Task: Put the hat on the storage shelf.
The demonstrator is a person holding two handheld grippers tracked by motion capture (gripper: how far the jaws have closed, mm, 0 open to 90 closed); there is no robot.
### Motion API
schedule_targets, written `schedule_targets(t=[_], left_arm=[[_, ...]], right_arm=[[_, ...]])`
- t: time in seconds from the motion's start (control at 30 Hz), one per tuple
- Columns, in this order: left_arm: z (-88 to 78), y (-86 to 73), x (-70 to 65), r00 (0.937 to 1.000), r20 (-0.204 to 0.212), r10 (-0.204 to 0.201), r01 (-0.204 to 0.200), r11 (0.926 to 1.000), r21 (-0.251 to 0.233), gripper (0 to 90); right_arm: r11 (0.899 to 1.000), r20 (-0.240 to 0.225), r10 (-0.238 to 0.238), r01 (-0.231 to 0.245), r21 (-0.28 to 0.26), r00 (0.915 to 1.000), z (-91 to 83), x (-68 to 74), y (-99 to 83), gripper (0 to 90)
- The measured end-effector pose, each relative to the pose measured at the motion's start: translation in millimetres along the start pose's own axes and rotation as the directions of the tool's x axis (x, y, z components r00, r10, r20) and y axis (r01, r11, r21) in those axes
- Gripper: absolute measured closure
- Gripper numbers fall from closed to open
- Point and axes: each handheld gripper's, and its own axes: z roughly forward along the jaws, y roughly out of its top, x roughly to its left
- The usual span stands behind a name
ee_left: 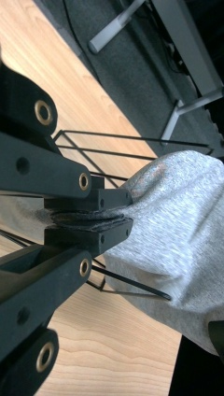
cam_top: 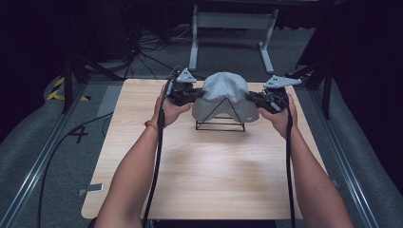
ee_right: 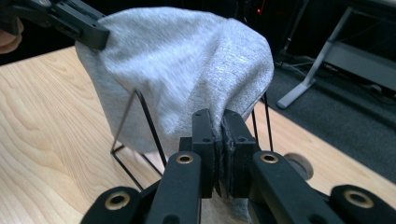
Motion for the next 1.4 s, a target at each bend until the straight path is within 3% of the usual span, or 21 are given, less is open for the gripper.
schedule_targets(t=[0.2,0.27,0.3,0.37,0.53,0.6,0.63,0.67,0.83,0.97,1.03,1.17,1.2,1.27,1.33,1.4], left_arm=[[13.0,-16.3,-7.2,0.9999,0.011,0.004,-0.004,0.9998,0.018,84.9],[14.0,-20.0,-9.0,0.9998,-0.016,-0.009,0.009,0.9998,-0.017,83.8],[12.9,-21.6,-9.0,0.9993,-0.021,-0.031,0.030,0.9987,-0.041,80.4],[9.3,-25.6,-9.4,0.9985,0.011,-0.053,0.054,0.9957,-0.075,74.4],[-1.3,-35.2,-10.7,0.9988,0.018,-0.047,0.048,0.9935,-0.103,50.1],[-2.1,-37.2,-10.6,0.9986,0.026,-0.047,0.049,0.9950,-0.087,43.1],[-0.5,-41.2,-10.8,0.9995,0.021,-0.022,0.023,0.9983,-0.053,42.6],[-0.5,-41.2,-10.8,0.9995,0.021,-0.022,0.023,0.9983,-0.053,42.5],[12.4,-48.4,-12.8,0.9980,0.057,-0.027,0.027,0.9996,-0.001,47.8],[21.5,-50.3,-17.0,0.9975,0.071,0.007,-0.008,0.9997,0.022,57.8],[22.8,-51.9,-16.5,0.9976,0.068,-0.006,0.004,0.9997,0.025,67.5],[33.3,-57.0,-13.4,0.9997,0.026,-0.003,0.001,0.9944,0.105,75.8],[36.2,-58.1,-13.4,0.9997,0.025,-0.003,0.000,0.9944,0.105,79.2],[37.8,-58.5,-13.3,0.9999,0.016,-0.002,0.000,0.9948,0.102,86.1],[37.7,-59.1,-12.3,0.9999,0.011,-0.005,0.004,0.9947,0.102,87.0],[37.6,-60.6,-9.8,1.0000,-0.001,-0.003,0.003,0.9933,0.116,87.4]], right_arm=[[0.999,-0.006,0.026,-0.026,0.048,0.9996,12.8,-0.7,-25.3,85.3],[0.998,-0.020,0.041,-0.040,0.042,0.9990,15.1,-0.1,-31.0,85.3],[0.998,-0.026,0.045,-0.044,0.039,0.9986,15.4,0.5,-32.7,85.2],[0.998,-0.032,0.053,-0.052,0.029,0.9981,14.9,1.3,-34.3,85.2],[0.999,-0.027,0.042,-0.042,0.003,0.9988,7.7,2.6,-30.3,85.1],[0.999,-0.026,0.035,-0.035,-0.003,0.9991,3.9,3.3,-27.1,83.7],[0.999,-0.018,0.036,-0.036,-0.006,0.9992,2.8,4.0,-26.5,81.2],[0.999,-0.019,0.035,-0.035,-0.010,0.9992,2.0,4.2,-26.5,78.3],[0.998,-0.026,0.057,-0.057,-0.007,0.9980,2.6,3.4,-32.9,69.8],[0.997,-0.064,0.079,-0.078,0.020,0.9948,8.3,2.3,-44.3,56.8],[0.995,-0.081,0.095,-0.093,0.031,0.9922,12.1,1.3,-51.0,52.4],[0.990,-0.079,0.130,-0.125,0.064,0.9884,22.5,1.3,-64.1,49.8],[0.988,-0.063,0.133,-0.127,0.088,0.9891,27.9,2.5,-66.9,51.3],[0.987,-0.047,0.128,-0.122,0.107,0.9907,34.3,4.5,-71.7,67.0],[0.989,-0.041,0.120,-0.116,0.096,0.9919,36.1,5.1,-74.8,78.4],[0.990,-0.038,0.111,-0.106,0.095,0.9931,36.0,5.1,-77.6,84.4]])
